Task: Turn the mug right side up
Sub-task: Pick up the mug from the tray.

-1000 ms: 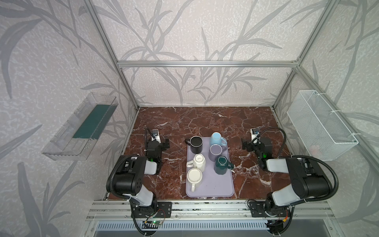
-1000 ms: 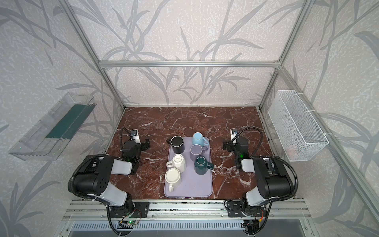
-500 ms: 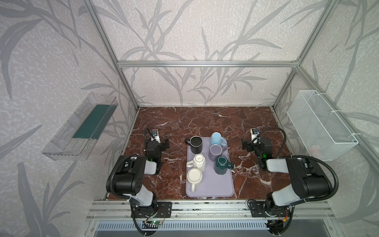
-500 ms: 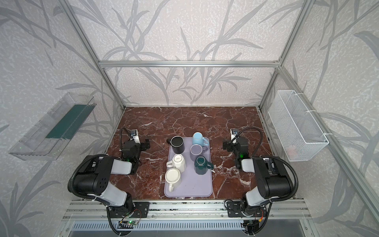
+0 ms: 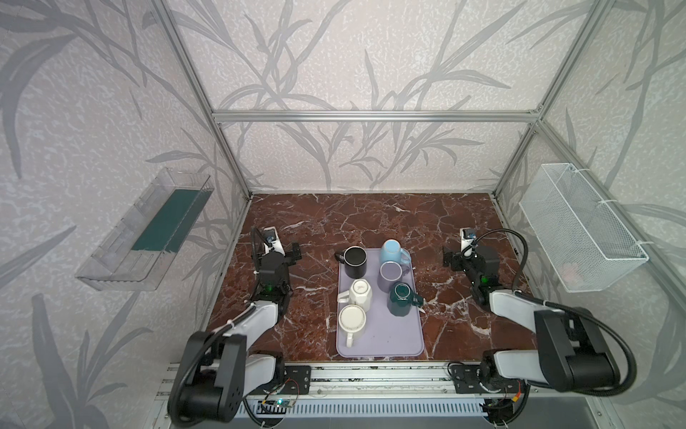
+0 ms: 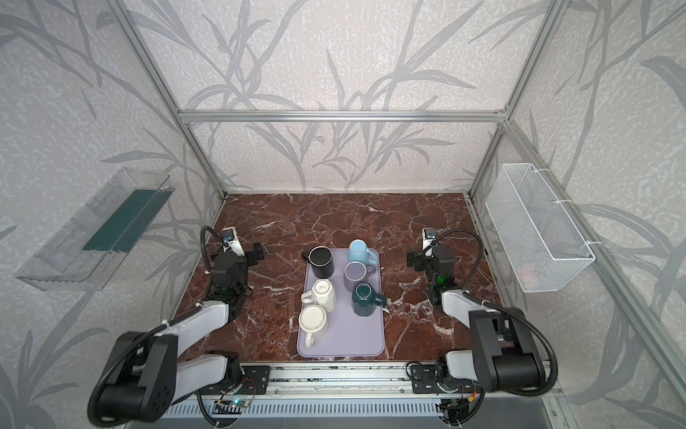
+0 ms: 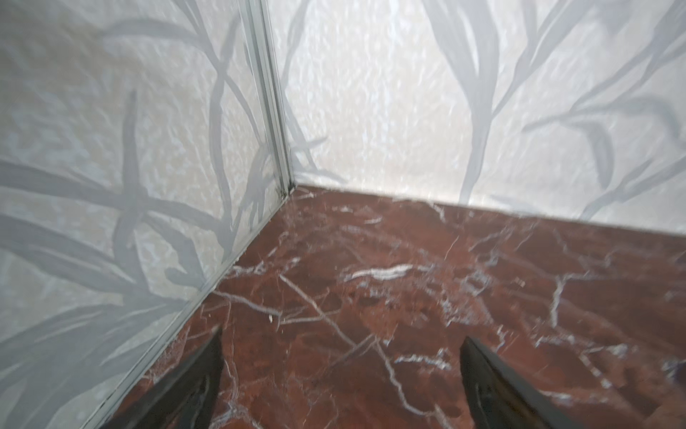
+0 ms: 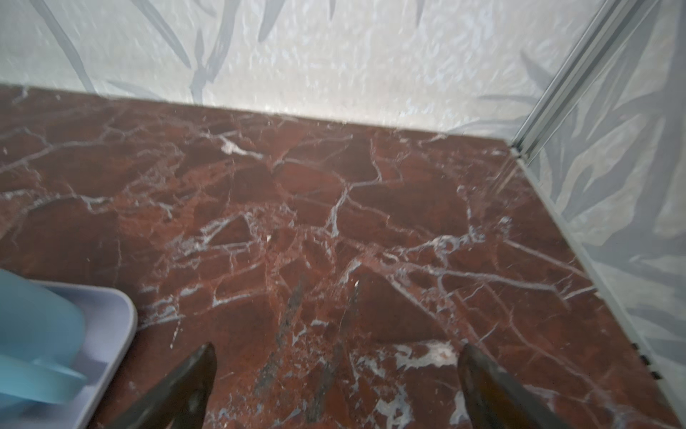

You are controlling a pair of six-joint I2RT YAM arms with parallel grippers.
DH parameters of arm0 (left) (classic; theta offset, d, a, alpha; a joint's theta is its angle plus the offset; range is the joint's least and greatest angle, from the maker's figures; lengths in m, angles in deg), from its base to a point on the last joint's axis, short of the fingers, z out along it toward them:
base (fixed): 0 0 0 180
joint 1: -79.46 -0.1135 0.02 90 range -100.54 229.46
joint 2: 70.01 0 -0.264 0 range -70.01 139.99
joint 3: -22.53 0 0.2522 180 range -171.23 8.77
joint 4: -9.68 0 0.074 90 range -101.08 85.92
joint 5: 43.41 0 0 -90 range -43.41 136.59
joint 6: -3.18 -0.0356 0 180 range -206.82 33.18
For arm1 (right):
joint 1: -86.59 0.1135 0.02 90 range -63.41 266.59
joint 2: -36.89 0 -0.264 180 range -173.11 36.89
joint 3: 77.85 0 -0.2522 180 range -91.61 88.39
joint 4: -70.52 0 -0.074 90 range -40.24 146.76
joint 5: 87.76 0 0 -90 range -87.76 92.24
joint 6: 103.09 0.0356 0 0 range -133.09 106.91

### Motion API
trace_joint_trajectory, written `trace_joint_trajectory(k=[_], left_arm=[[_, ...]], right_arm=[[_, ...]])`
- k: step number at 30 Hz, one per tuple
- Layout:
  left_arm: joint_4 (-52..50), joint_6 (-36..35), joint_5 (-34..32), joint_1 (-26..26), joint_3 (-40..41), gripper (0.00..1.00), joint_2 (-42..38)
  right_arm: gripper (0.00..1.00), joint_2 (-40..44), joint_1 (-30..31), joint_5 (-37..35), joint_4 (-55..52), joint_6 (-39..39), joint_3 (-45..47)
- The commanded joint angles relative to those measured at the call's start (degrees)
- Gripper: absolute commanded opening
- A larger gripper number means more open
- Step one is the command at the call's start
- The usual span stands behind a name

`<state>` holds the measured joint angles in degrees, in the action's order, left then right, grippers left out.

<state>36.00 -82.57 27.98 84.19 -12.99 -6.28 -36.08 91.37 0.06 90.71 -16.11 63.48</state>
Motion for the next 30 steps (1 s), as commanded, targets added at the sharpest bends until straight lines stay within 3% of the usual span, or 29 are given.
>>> trace_joint_trajectory(k=[1,4,8,13,22,30], left_arm=[[-17.92,9.11,-1.75,0.57,-6.25,0.99,-8.67],[-30.31,13.51,2.39,1.28,-11.61,0.99,-14.62],[-36.1,16.8,5.27,4.78,-13.16,0.99,-23.18],[-48.51,22.03,10.75,5.05,-17.63,0.98,-28.13],[-55.44,21.97,19.59,5.08,-20.81,0.92,-26.8],[-63.92,21.22,24.76,5.09,-28.44,0.8,-15.76]], right_arm=[[0.99,8.34,1.5,-2.61,-12.99,0.44,-5.48],[0.99,12.7,6.35,-5.61,-25.72,-1.08,-10.99],[0.99,17.16,14.1,-7.31,-26.95,-0.6,-11.54],[0.95,19.09,15.14,4.25,-33.78,0.56,-13.98],[0.85,15.06,15.26,18.48,-40.09,-0.66,-17.99],[0.81,7.15,15.22,22.56,-45.94,-2.25,-22.32]])
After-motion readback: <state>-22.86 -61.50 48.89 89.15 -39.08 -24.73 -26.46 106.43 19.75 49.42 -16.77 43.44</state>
